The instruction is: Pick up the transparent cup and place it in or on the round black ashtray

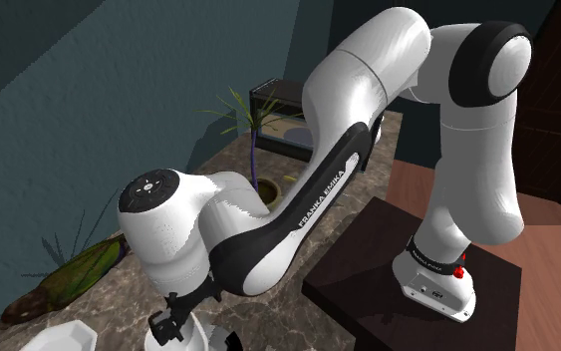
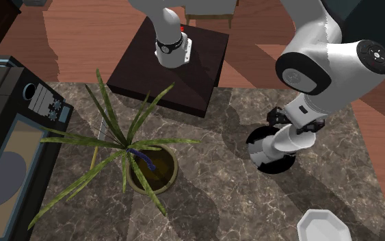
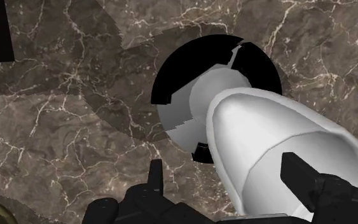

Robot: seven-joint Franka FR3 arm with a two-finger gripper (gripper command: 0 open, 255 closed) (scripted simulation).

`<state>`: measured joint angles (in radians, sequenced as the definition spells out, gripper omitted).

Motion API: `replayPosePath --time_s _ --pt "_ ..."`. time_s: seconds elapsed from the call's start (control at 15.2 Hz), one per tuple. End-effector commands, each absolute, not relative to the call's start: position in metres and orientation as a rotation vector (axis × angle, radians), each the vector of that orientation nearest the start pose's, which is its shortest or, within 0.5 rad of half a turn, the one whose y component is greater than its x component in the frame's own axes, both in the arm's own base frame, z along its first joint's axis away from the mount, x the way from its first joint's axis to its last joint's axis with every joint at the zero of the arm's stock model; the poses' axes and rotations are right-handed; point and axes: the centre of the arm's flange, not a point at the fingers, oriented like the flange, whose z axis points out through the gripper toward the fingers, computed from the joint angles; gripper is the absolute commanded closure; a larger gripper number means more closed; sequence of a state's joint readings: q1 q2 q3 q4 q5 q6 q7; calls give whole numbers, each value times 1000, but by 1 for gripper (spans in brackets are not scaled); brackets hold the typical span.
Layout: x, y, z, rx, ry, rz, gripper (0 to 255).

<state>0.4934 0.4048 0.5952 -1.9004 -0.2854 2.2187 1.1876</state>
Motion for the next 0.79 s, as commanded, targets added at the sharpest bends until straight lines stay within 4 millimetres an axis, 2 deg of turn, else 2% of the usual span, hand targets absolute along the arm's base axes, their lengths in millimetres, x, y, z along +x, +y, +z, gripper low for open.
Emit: replayPosePath --time_s 0.0,0.2,0.73 --pt "315 536 333 -3145 -60 -3 0" --pt "315 537 370 -3145 -60 -3 0" --pt "315 537 370 -3145 -60 -3 0"
